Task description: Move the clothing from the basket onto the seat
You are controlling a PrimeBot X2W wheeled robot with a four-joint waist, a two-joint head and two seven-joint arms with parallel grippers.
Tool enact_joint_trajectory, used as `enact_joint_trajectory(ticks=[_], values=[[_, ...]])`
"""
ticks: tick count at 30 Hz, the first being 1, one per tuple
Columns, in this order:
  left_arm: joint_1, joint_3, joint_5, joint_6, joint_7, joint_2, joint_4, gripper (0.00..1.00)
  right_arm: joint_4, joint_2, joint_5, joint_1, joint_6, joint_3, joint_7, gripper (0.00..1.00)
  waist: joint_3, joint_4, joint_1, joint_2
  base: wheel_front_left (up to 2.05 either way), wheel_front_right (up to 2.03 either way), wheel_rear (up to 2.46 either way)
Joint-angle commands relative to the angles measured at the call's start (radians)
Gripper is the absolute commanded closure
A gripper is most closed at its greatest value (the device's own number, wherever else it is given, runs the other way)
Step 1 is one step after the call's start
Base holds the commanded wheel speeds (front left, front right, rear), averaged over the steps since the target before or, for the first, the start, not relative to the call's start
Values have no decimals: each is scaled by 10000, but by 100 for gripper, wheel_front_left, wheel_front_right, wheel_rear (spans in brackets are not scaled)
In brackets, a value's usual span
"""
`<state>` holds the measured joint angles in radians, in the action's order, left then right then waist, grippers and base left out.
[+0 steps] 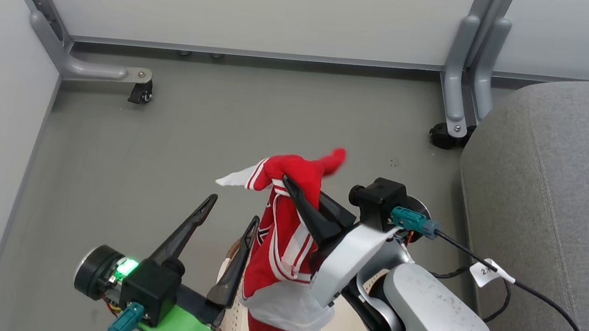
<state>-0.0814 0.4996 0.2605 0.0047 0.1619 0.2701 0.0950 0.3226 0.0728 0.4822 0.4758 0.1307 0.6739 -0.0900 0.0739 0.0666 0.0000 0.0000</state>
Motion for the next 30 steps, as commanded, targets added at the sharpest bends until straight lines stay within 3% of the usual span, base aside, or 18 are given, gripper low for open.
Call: enact_joint_trajectory(ticks=[1, 20, 30], values=[[244, 53, 131, -20, -101, 129, 70, 0, 30, 4, -53, -88, 1, -54, -67, 100, -27, 81, 0, 0, 0, 0, 0], [715, 667, 85, -159, -534, 415, 189, 0, 117, 86, -216, -345, 1, -322, 65, 100, 48, 62, 0, 0, 0, 0, 0], [408, 699, -42, -135, -487, 528, 230, 0, 140, 138, -309, -24, 1, -637, -43, 100, 413, -725, 0, 0, 0, 0, 0]])
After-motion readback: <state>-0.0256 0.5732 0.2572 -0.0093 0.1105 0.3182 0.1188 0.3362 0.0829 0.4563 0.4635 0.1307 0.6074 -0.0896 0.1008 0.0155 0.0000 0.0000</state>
